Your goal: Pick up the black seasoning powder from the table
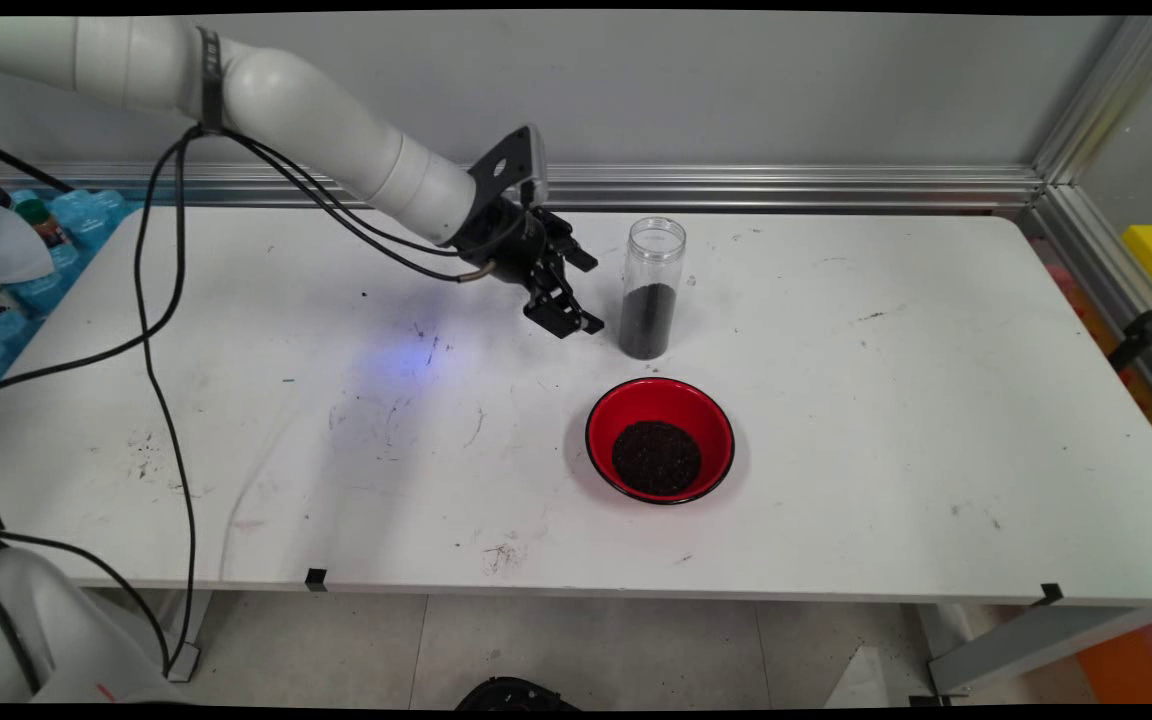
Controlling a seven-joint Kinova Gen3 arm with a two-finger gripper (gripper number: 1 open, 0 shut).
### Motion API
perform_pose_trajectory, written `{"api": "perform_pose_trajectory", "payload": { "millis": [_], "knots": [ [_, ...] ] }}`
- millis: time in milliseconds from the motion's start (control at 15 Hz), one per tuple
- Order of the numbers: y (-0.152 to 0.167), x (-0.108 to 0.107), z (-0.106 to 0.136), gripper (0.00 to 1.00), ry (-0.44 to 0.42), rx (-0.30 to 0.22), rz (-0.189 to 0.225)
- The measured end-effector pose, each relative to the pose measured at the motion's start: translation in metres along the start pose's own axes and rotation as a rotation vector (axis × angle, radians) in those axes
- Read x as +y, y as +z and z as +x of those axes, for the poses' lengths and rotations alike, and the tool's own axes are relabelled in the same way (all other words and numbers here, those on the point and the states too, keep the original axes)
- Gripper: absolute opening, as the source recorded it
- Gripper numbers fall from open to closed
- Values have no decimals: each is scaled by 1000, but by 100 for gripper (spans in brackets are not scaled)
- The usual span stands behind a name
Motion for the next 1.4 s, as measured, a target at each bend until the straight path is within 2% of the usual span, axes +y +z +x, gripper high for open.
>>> {"api": "perform_pose_trajectory", "payload": {
  "millis": [467,1400],
  "knots": [
    [24,-5,-3,100,-20,36,-13],
    [64,-11,-5,100,-46,68,-41]
  ]
}}
